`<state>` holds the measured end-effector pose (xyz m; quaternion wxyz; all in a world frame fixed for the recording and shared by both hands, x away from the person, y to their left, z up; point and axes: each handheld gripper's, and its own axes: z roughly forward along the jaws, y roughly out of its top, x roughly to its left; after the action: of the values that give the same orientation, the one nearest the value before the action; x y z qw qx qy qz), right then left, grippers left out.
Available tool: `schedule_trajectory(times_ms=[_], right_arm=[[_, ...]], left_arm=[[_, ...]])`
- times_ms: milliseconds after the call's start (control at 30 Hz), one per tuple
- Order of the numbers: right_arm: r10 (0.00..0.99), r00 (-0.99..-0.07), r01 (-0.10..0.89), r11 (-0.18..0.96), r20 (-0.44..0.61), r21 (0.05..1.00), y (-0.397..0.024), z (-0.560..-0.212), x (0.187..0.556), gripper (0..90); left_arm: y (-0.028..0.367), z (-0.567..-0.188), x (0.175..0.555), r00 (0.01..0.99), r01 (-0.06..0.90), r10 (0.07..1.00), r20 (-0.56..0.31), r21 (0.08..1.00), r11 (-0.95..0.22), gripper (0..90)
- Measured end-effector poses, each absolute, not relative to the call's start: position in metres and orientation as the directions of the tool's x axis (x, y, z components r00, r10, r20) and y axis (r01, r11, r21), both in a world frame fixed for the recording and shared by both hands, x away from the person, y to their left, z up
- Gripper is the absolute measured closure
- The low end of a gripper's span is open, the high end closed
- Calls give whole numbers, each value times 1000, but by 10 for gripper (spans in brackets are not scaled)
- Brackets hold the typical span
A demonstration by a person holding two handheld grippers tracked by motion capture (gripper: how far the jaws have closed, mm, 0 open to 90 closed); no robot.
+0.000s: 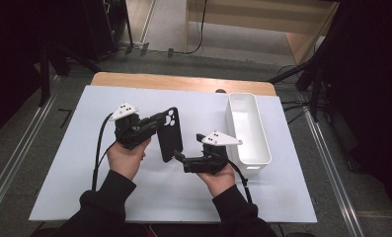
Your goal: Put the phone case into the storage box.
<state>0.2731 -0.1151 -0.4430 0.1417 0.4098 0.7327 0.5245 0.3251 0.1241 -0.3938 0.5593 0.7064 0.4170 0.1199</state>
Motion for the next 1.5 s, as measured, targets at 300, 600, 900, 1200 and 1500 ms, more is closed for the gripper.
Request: schedule_trajectory(times_ms=[300,600,900,1200,1500], right_arm=[[766,-610,457,128,205,880,-110,-433,277,30],[777,-596,484,144,204,863,-100,-423,285,30],[781,-586,502,144,213,853,-95,-414,294,30],[790,-579,509,156,203,846,-85,-415,299,30],[805,-559,520,151,201,840,-84,-416,305,30]], left_arm=[[114,-395,319,637,464,713,-293,885,-50,786],[110,-396,317,629,484,712,-313,874,-43,786],[108,-396,315,622,491,711,-329,871,-26,786],[105,-395,314,619,510,703,-350,860,-22,786],[103,-394,311,621,524,688,-375,852,-8,785]])
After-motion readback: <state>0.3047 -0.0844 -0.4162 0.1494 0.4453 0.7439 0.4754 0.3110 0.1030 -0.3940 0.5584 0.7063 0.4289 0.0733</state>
